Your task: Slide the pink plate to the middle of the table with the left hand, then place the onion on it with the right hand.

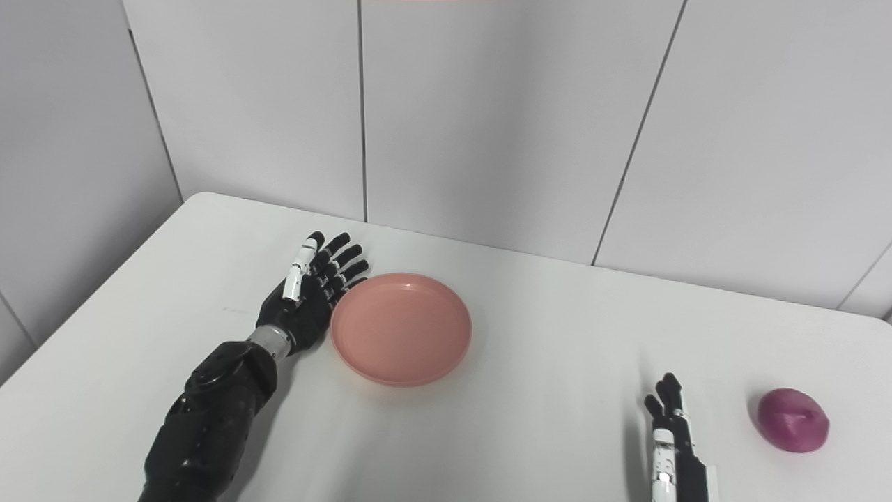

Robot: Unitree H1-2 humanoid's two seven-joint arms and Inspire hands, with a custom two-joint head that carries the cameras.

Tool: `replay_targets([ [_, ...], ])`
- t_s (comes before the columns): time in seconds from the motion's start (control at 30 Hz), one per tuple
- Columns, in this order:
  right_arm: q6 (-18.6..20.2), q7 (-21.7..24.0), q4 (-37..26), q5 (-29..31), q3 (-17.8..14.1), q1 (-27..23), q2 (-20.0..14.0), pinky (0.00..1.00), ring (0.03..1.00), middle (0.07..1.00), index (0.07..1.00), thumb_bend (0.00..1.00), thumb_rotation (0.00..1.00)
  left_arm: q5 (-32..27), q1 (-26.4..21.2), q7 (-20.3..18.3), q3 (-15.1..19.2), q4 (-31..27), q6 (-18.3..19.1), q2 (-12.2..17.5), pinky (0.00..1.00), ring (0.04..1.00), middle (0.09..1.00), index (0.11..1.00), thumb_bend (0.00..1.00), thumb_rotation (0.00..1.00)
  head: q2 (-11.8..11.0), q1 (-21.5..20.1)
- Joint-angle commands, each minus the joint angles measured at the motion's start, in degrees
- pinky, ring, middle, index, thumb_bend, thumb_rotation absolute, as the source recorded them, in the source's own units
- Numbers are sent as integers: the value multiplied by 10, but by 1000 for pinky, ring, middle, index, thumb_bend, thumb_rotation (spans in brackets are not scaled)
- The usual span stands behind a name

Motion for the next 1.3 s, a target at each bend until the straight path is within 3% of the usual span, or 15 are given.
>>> replay_targets([
  [0.0, 6, -3, -11, -2, 4, -1, 7, 1000, 947, 963, 971, 174, 1000, 6, 4, 8, -5, -9, 26, -9, 919, 929, 949, 940, 413, 1000, -1, 1],
  [0.3, 21, -14, -20, -23, 10, -2, 24, 1000, 933, 950, 955, 206, 1000, 1, 14, 0, -10, -44, 51, -24, 945, 958, 973, 967, 411, 1000, 20, -34],
  [0.47, 35, -20, -29, -32, 14, -1, 38, 989, 925, 943, 949, 187, 1000, 8, 22, 5, -29, -71, 69, -37, 926, 942, 959, 951, 404, 1000, 31, -62],
  [0.83, 54, -33, -41, -62, 31, -3, 54, 980, 919, 940, 954, 203, 1000, 23, 48, 3, -86, -113, 76, -50, 939, 951, 959, 956, 417, 1000, 50, -115],
  [1.07, 64, -42, -47, -76, 38, -6, 62, 967, 907, 931, 948, 204, 1000, 21, 55, -1, -98, -128, 75, -65, 944, 963, 974, 963, 426, 1000, 59, -140],
  [1.27, 69, -45, -47, -77, 38, -8, 71, 969, 902, 924, 943, 215, 1000, 18, 60, -15, -112, -135, 76, -60, 912, 944, 959, 951, 439, 1000, 63, -150],
])
